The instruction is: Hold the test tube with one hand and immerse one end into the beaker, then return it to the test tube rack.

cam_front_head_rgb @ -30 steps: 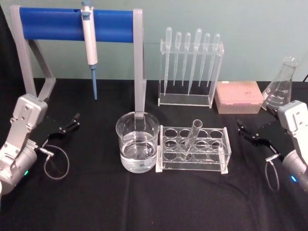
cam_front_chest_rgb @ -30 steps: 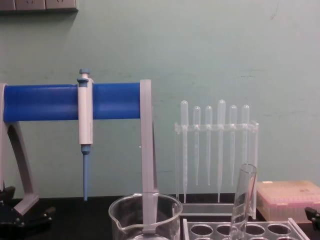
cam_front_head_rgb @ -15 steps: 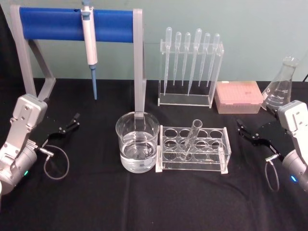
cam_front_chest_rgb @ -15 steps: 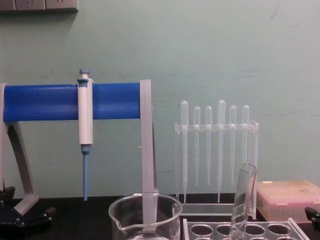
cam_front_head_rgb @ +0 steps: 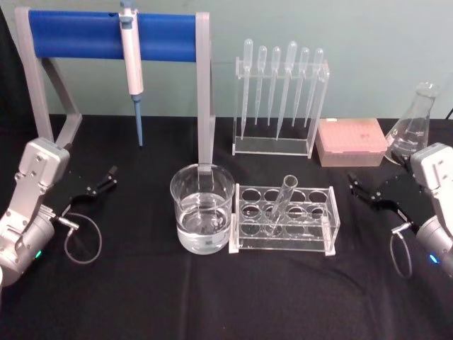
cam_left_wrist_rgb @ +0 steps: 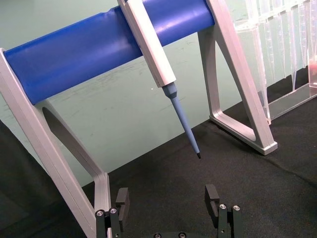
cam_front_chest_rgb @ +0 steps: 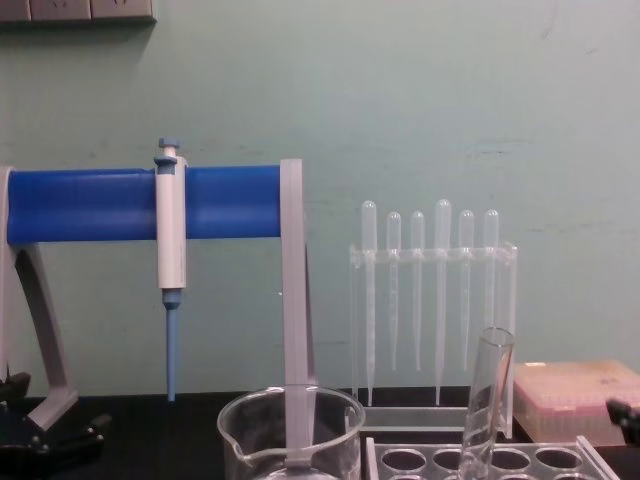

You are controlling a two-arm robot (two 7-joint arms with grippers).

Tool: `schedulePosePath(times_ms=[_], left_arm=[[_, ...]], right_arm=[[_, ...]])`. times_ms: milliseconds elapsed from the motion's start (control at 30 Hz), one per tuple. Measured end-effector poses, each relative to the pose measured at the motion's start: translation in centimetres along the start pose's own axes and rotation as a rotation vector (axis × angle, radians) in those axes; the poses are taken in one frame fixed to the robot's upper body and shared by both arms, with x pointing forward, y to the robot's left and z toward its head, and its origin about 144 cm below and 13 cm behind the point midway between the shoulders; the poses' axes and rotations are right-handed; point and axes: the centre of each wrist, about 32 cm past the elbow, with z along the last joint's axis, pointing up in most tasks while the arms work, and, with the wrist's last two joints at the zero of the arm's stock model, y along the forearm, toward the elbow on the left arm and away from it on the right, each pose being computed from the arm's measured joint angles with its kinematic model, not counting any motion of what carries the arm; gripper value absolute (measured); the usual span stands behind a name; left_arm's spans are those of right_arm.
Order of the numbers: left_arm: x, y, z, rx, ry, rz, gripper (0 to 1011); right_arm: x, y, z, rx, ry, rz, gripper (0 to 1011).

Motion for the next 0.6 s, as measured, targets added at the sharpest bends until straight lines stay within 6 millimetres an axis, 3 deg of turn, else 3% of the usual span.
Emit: schedulePosePath(times_ms=[333,600], left_arm=[[0.0,0.0,0.0,0.000,0.000,0.000,1000],[0.0,0.0,0.0,0.000,0.000,0.000,1000]], right_arm=[[2.6,-2.0,2.7,0.101,0.059,0.059,1003],[3.7,-5.9,3.3,0.143,0.157,0.216,1003]])
